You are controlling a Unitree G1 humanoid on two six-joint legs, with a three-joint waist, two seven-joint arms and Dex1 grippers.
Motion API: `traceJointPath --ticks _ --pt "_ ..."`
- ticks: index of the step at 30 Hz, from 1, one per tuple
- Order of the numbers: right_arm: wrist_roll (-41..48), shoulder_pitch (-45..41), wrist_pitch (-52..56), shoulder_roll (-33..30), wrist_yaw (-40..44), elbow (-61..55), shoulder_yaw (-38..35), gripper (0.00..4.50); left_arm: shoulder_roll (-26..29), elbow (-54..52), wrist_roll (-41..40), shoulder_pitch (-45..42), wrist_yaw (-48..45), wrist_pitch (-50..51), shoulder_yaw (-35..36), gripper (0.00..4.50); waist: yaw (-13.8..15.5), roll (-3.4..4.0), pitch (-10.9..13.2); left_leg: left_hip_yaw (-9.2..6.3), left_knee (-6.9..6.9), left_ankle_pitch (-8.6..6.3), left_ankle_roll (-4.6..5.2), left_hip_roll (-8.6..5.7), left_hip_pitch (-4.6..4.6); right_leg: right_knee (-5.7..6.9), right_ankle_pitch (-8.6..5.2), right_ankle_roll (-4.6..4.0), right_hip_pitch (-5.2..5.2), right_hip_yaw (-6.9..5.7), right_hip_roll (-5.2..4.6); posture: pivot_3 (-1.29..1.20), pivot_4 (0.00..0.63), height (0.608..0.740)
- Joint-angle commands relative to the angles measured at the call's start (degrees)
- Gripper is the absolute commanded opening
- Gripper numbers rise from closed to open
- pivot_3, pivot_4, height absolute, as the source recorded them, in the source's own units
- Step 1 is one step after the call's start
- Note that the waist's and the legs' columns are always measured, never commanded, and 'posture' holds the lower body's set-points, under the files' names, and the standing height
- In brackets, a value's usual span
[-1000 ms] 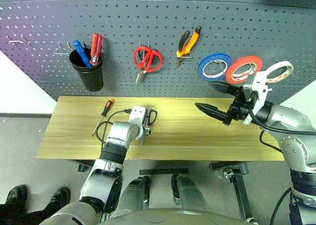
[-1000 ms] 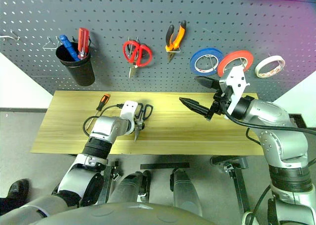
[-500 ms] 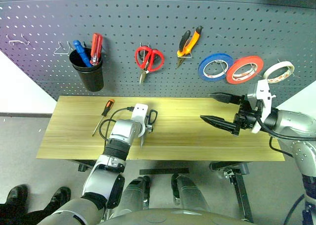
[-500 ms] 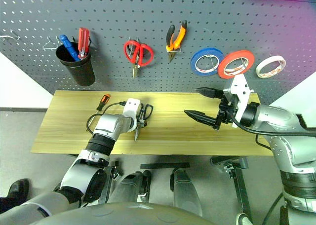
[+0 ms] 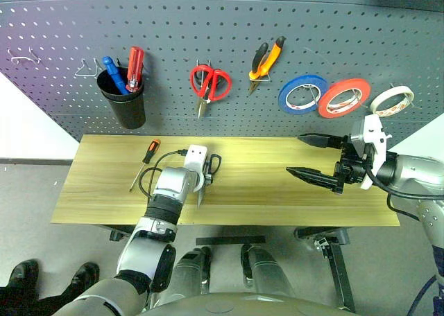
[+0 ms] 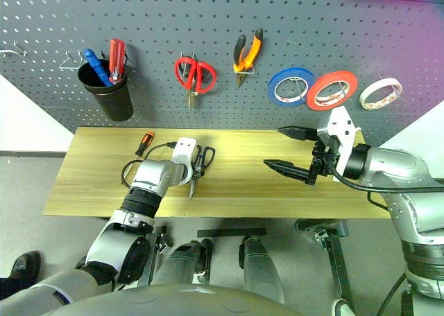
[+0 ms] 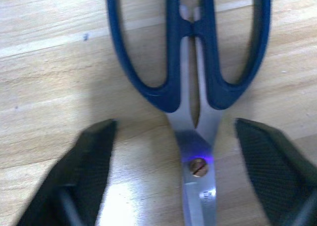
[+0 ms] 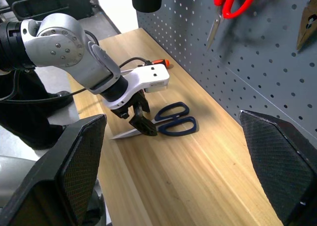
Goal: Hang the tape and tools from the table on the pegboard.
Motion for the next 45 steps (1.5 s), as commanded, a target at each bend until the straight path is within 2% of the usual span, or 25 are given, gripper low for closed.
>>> traceJointPath --ticks 1,5,7,18,24,31,40,43,45 --pt "-0.4 -0.9 -1.3 -0.1 -0.2 -0.2 -1.2 4.50 -0.7 0.5 0.2 0.1 0.0 1.1 -0.2 2.56 0.0 0.00 0.0 0.00 0.00 -0.01 0.02 0.00 -0.01 -0.02 0.00 0.00 0.00 0.00 0.00 -0.16 0.279 0.740" --pt "-0.8 -1.3 -1.5 0.2 -0.5 0.0 -1.2 4.50 -0.8 0.3 0.2 0.2 -0.1 1.9 -0.2 1.21 0.1 0.01 0.0 0.01 0.00 -0.06 0.01 0.00 -0.02 -0.07 0.02 0.03 0.00 0.00 -0.01 -0.16 0.275 0.740" --pt "-1.1 -1.4 -1.6 0.4 -0.6 0.1 -1.2 4.50 -0.8 0.3 0.2 0.2 0.0 2.4 -0.2 0.83 0.1 0.01 0.0 0.01 0.00 -0.09 -0.05 0.00 -0.02 -0.07 0.02 0.03 0.01 0.00 -0.01 -0.16 0.275 0.740" --pt "-2.2 -2.2 -2.7 0.9 -0.7 1.4 -0.5 4.50 -2.3 -3.3 -1.3 1.7 -0.1 4.2 1.9 0.83 0.0 0.01 0.0 0.01 -0.02 -0.12 -0.06 0.00 -0.02 -0.12 0.02 0.04 0.02 -0.01 -0.01 -0.15 0.279 0.740" --pt "-0.1 0.2 -1.5 -1.2 3.7 1.4 -1.5 4.50 -0.9 -13.4 0.0 5.1 -1.0 4.7 -1.0 0.81 0.0 0.04 0.1 0.01 -0.05 -0.14 -0.03 0.00 -0.07 -0.17 0.03 0.04 -0.01 -0.01 -0.01 -0.15 0.278 0.740" --pt "-2.7 0.8 -4.7 -2.9 6.4 4.7 -2.5 4.50 0.5 -21.1 0.5 9.1 -0.8 1.2 -1.2 0.81 0.1 0.13 0.2 0.03 -0.05 -0.15 -0.02 0.00 -0.09 -0.19 0.02 0.03 -0.01 -0.01 -0.04 -0.14 0.275 0.740" --pt "-2.2 -0.1 -3.4 -4.2 8.1 5.9 -2.1 4.50 1.4 -24.2 -0.1 10.3 -3.8 -0.6 -3.6 0.81 0.2 0.14 0.2 0.03 -0.04 -0.17 0.01 0.00 -0.11 -0.23 0.03 0.03 -0.01 -0.02 -0.04 -0.14 0.267 0.740" --pt "-2.8 0.0 -3.6 -4.4 8.1 5.5 -1.4 4.50 0.2 -22.9 -0.1 10.7 -1.2 1.5 -0.4 0.81 0.2 0.14 0.2 0.03 -0.05 -0.17 0.02 0.00 -0.11 -0.23 0.03 0.03 -0.02 -0.03 -0.04 -0.14 0.267 0.740" --pt "-1.9 0.0 -2.8 -4.5 8.5 5.1 -1.8 4.50 0.4 -22.4 -0.3 10.9 -1.9 0.9 -0.7 0.81 0.2 0.14 0.2 0.03 -0.04 -0.17 0.02 0.00 -0.11 -0.23 0.03 0.04 -0.02 -0.03 -0.04 -0.14 0.268 0.740"
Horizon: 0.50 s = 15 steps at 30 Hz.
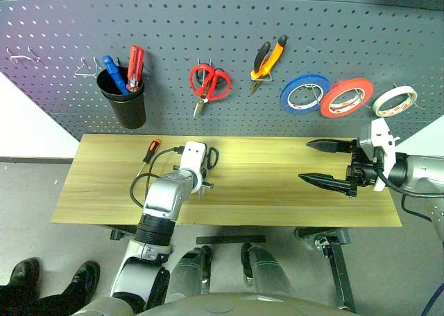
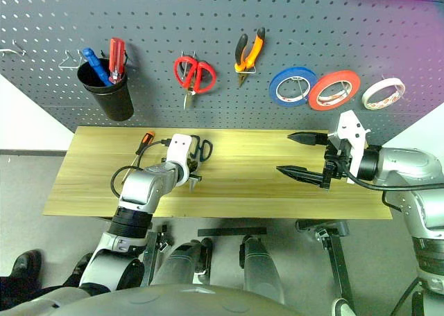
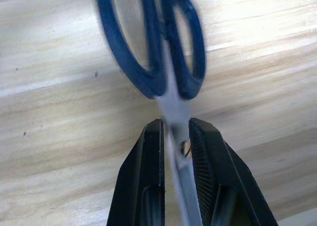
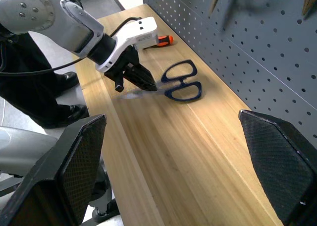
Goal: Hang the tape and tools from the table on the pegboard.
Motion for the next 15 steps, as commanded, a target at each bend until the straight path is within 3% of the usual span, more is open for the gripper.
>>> traceJointPath --ticks 1,9,12,15 --pt "0.6 -0.6 -0.1 -0.8 0.4 -1.1 -1.4 4.50 0.3 -0.5 -0.1 0.6 -0.1 0.1 0.1 0.81 0.0 0.00 0.0 0.00 0.00 0.00 0.00 0.00 0.00 0.00 0.00 0.00 0.00 0.00 0.00 -0.14 0.269 0.740" --pt "0.9 -1.1 1.6 -0.7 0.3 -1.4 -1.1 4.50 0.0 1.5 -0.9 -0.5 -1.1 -0.2 0.7 0.81 0.0 0.00 0.0 0.00 0.02 0.00 0.00 0.00 0.00 0.01 0.00 0.01 0.00 -0.01 0.00 -0.14 0.269 0.740" --pt "0.9 -1.3 1.9 -0.4 -0.2 -1.6 -1.1 4.50 -0.2 2.6 0.2 -1.5 0.4 0.0 1.2 1.43 0.0 0.00 0.0 0.00 0.02 0.00 0.00 0.00 0.00 0.01 0.00 0.01 0.00 -0.02 0.00 -0.14 0.268 0.740" --pt "1.2 -1.5 2.4 -0.3 -0.4 -1.5 -1.1 4.50 0.3 3.3 0.1 -1.9 -0.9 -0.9 0.1 2.40 0.0 0.00 0.0 0.00 0.02 0.00 0.00 0.00 0.00 0.01 0.01 0.02 0.01 -0.02 0.00 -0.14 0.270 0.740"
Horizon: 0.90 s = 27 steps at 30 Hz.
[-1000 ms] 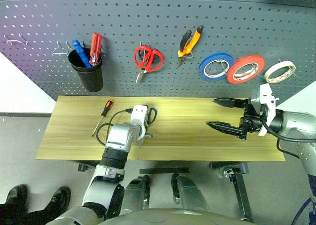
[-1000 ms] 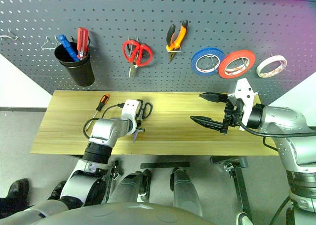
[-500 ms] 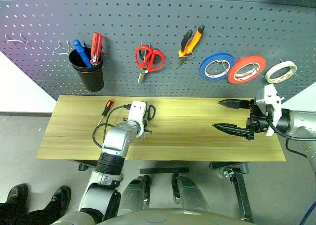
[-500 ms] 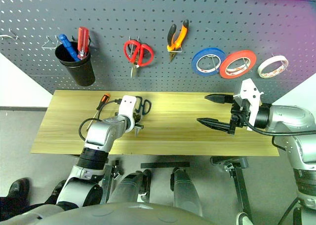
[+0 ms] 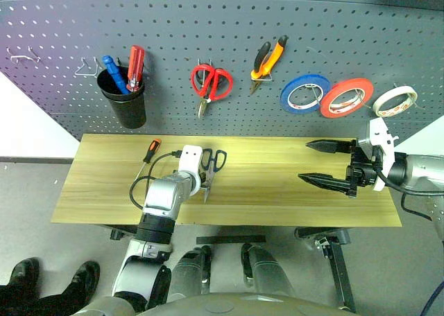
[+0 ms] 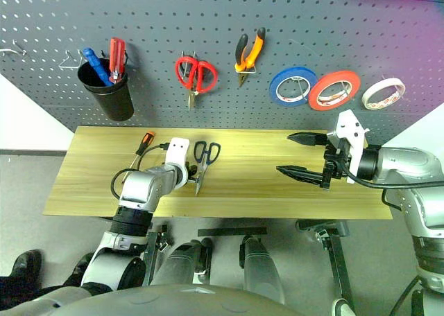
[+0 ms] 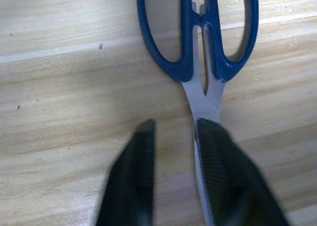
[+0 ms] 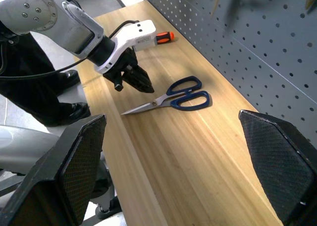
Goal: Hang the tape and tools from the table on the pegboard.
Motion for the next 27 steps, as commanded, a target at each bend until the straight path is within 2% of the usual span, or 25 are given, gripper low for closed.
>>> traceJointPath --ticks 1,6,7,12,23,26,27 --pt "1.2 -0.9 0.5 -0.3 -0.1 -1.4 -1.1 4.50 0.0 0.1 -0.3 -1.1 -1.1 -0.4 -0.9 2.76 0.0 0.00 0.0 0.00 0.00 0.00 0.00 0.00 0.00 0.00 0.00 0.00 0.00 0.00 0.00 -0.14 0.270 0.740" --pt "1.1 -0.9 0.2 -0.1 -0.1 -1.6 -0.9 4.50 0.4 2.1 0.0 -1.8 -2.7 0.8 -2.6 4.41 0.0 0.00 0.0 0.00 0.00 0.00 0.00 0.00 0.00 0.00 0.00 0.00 0.00 0.00 0.00 -0.14 0.271 0.740" --pt "1.1 -0.9 0.2 -0.1 -0.1 -1.6 -0.9 4.50 0.2 2.9 0.0 -2.3 -2.7 1.8 -2.7 4.49 0.0 0.00 0.0 0.00 0.00 0.00 0.00 0.00 0.00 0.00 0.00 0.00 0.00 0.00 0.00 -0.14 0.270 0.740" --pt "1.1 -0.9 0.1 0.1 0.0 -1.6 -0.8 4.50 -0.4 8.0 1.4 -5.3 -2.9 0.2 -5.8 4.49 0.1 0.00 0.0 0.00 0.02 0.00 0.00 0.00 0.00 0.01 0.01 0.01 0.00 0.00 0.00 -0.15 0.269 0.740" --pt "1.0 -0.1 0.0 0.3 -1.0 -2.1 -1.4 4.50 0.2 14.9 2.9 -9.2 -4.0 -2.4 -7.4 4.49 -0.2 0.00 0.0 0.00 0.01 -0.01 0.01 0.00 0.00 0.02 0.02 0.04 -0.02 0.00 0.00 -0.17 0.268 0.740" --pt "1.0 0.1 0.1 0.2 -1.3 -2.0 -1.7 4.50 -0.4 15.3 2.5 -9.0 -3.2 -1.8 -6.1 3.89 -0.2 0.00 0.0 0.00 0.00 -0.01 0.01 0.00 -0.01 0.01 0.03 0.05 -0.01 0.00 -0.01 -0.17 0.268 0.740" --pt "0.9 0.1 0.0 0.2 -1.3 -2.0 -1.8 4.50 -0.7 15.5 2.2 -9.0 -3.0 -1.1 -5.5 3.55 -0.2 0.00 0.0 0.00 0.00 -0.02 0.01 0.00 -0.01 0.01 0.03 0.05 -0.02 0.00 -0.01 -0.17 0.267 0.740"
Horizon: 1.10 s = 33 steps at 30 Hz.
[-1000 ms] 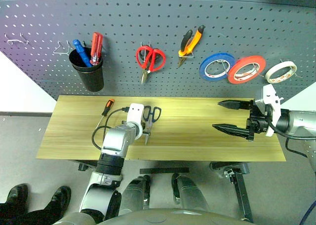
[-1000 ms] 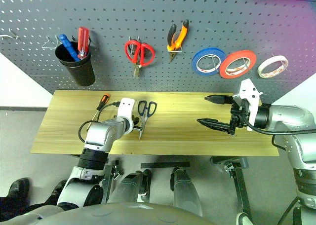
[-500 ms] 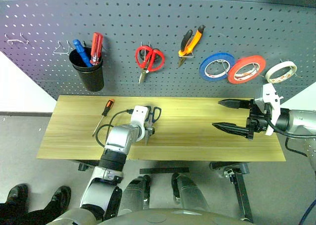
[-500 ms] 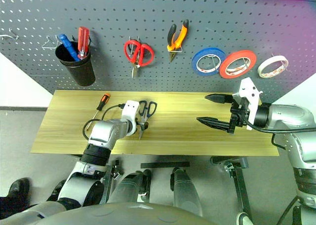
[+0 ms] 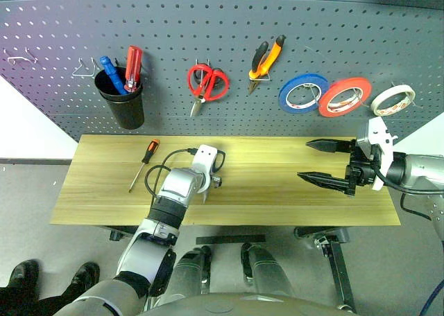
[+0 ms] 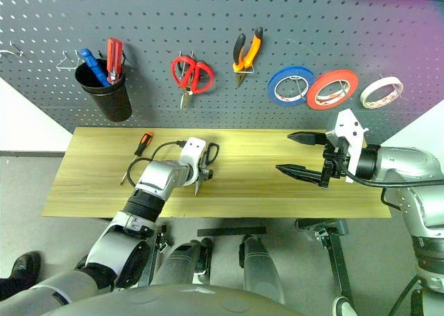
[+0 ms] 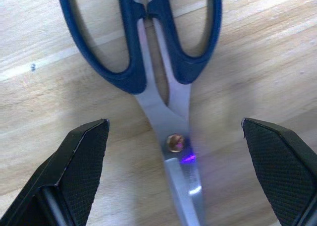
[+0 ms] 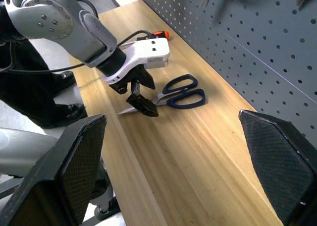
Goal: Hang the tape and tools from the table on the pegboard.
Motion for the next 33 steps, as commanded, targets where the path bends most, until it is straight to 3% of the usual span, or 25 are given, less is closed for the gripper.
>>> traceJointPath --ticks 1,9,23,33 --pt "0.9 0.2 -0.4 0.0 -0.3 -1.7 -1.9 4.50 -0.8 -0.4 -0.3 -0.2 0.3 1.2 1.0 3.29 0.0 0.00 0.0 0.00 0.00 0.00 0.00 0.00 0.00 0.00 0.00 0.00 0.00 0.00 0.00 -0.17 0.268 0.740" --pt "1.1 0.2 -0.5 -0.1 -0.6 -2.2 -2.0 4.50 -0.7 -0.3 -0.4 0.2 -0.8 2.7 0.6 0.59 0.0 0.00 0.0 0.00 0.02 0.00 0.00 0.00 0.00 0.01 0.01 0.02 0.01 0.00 0.00 -0.17 0.269 0.740" --pt "0.3 -0.7 -1.1 0.0 -0.8 -1.1 -1.2 4.50 -0.8 -2.0 0.0 1.1 0.0 2.3 0.9 0.52 0.0 0.00 0.0 0.00 0.03 0.00 0.00 0.00 0.01 0.02 0.02 0.03 0.01 0.00 0.00 -0.16 0.270 0.740" --pt "0.4 -1.1 -2.0 0.0 0.0 0.5 -1.7 4.50 0.9 -17.2 0.0 6.2 -0.3 2.4 -0.6 0.52 0.0 0.01 0.0 0.00 0.03 0.00 0.00 0.00 0.00 0.03 0.02 0.02 0.00 0.00 0.00 -0.15 0.270 0.740"
